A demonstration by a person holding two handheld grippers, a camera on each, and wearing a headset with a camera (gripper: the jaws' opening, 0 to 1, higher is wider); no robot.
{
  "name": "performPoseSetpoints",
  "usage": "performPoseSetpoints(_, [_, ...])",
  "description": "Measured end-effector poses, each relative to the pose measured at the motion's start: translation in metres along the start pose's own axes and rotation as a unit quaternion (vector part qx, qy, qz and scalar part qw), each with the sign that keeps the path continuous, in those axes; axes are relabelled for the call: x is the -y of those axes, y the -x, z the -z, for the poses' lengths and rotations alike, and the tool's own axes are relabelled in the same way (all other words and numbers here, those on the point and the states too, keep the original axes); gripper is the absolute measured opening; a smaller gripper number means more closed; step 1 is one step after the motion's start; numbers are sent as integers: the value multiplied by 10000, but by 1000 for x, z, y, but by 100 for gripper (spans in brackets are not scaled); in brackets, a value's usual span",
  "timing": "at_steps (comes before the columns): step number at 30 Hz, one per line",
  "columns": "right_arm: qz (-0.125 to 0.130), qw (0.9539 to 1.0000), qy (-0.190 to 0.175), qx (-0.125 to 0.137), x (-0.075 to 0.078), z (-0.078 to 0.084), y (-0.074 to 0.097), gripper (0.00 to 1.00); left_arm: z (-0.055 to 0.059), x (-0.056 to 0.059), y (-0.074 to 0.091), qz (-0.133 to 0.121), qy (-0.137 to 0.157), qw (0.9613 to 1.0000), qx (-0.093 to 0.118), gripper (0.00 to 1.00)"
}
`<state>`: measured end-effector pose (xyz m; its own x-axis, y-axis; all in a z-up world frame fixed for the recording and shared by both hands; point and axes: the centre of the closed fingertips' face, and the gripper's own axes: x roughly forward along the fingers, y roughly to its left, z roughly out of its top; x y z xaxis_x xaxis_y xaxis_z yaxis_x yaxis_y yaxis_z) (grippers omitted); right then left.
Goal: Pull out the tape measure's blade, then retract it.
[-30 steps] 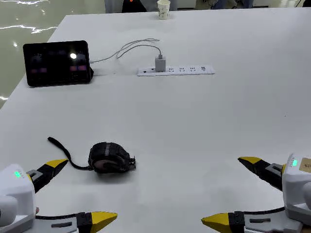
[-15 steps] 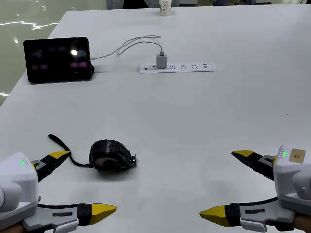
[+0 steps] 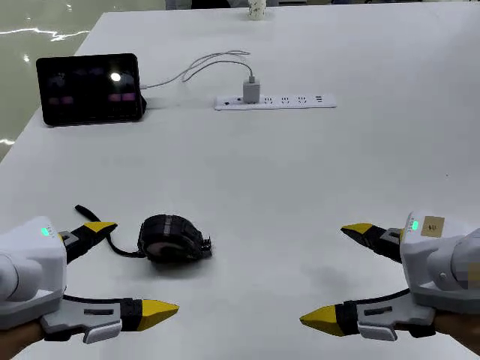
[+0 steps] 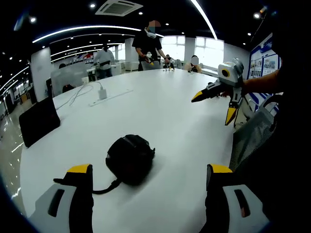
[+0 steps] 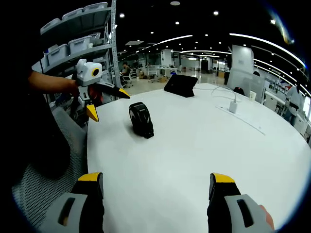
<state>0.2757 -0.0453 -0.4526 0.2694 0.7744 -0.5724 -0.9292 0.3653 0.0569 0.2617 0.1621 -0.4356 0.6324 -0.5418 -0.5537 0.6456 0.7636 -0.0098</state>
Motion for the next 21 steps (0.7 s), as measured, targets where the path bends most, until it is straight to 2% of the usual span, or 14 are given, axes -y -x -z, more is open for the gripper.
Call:
performPoseSetpoints(16, [-345, 9983, 447, -156, 5, -9, -24, 82, -2, -10, -7, 175, -188, 9996, -149, 78])
performPoseSetpoints(21, [-486, 9969, 577, -235, 6, -11, -34, 77, -4, -15, -11, 252, -279, 9990, -228, 72])
